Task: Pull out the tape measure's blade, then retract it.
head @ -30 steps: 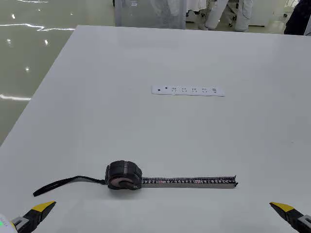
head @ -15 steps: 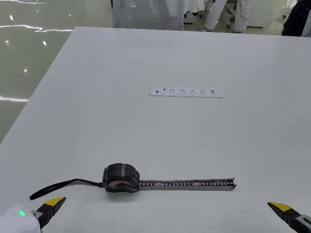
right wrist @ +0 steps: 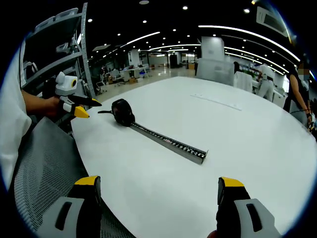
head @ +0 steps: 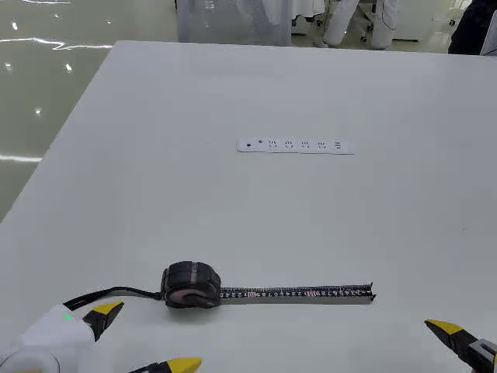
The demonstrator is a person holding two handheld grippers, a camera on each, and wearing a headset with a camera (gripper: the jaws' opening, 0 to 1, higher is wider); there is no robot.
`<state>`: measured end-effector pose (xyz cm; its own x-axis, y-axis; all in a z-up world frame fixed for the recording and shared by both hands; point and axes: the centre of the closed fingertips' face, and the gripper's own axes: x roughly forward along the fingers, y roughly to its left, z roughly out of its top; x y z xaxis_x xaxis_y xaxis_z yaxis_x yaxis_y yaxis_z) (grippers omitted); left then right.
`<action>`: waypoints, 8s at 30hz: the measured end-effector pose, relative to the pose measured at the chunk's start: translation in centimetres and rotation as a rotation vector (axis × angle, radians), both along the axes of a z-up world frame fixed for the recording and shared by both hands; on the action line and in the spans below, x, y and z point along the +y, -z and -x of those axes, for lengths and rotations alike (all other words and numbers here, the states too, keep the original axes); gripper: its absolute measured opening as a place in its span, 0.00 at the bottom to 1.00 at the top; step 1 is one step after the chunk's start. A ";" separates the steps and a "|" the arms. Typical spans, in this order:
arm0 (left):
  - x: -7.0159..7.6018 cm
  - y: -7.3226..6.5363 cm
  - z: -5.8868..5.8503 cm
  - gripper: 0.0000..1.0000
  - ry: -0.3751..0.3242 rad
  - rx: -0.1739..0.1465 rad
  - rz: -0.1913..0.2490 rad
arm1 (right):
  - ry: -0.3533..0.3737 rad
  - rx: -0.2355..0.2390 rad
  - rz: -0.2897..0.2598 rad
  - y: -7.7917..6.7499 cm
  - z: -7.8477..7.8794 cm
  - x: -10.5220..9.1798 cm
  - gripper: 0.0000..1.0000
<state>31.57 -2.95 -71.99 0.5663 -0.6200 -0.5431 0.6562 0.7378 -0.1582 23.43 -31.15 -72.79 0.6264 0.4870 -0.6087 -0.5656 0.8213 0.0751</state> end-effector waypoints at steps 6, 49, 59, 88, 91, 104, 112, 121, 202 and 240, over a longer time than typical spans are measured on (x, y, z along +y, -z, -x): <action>-1.2 0.4 -1.1 0.84 -0.005 0.007 0.006 | -0.001 0.001 0.001 0.1 -0.1 -0.2 0.99; -4.2 2.9 -4.8 0.76 -0.223 0.013 -0.012 | -0.057 0.026 0.018 0.9 -2.8 -0.9 0.89; -4.0 3.1 -5.9 0.71 -0.323 0.014 -0.030 | -0.141 0.041 0.064 1.3 -4.9 -1.6 0.79; -3.2 3.8 -7.4 0.61 -0.481 0.052 -0.019 | -0.333 0.087 0.174 3.6 -9.6 -2.5 0.55; -3.2 3.9 -7.5 0.61 -0.486 0.053 -0.021 | -0.347 0.091 0.178 3.8 -9.9 -2.5 0.53; -3.0 4.2 -7.7 0.59 -0.497 0.062 -0.022 | -0.443 0.122 0.201 5.0 -10.3 -2.3 0.38; -3.0 4.3 -7.6 0.59 -0.482 0.063 -0.033 | -0.480 0.142 0.212 5.6 -10.4 -2.0 0.30; -3.0 4.2 -7.5 0.59 -0.481 0.063 -0.035 | -0.525 0.147 0.249 6.3 -10.5 -2.6 0.21; -2.9 4.4 -7.4 0.54 -0.453 0.093 -0.027 | -0.684 0.078 0.220 6.1 -12.5 6.2 0.11; -2.9 4.4 -7.5 0.54 -0.455 0.100 -0.021 | -0.724 0.073 0.140 6.3 -13.3 14.2 0.11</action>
<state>39.03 -5.80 -76.37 0.7224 -0.3085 -0.6188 0.2470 0.9510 -0.1858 36.76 -16.94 -79.11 0.1335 0.6776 -0.7232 -0.9667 0.2497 0.0554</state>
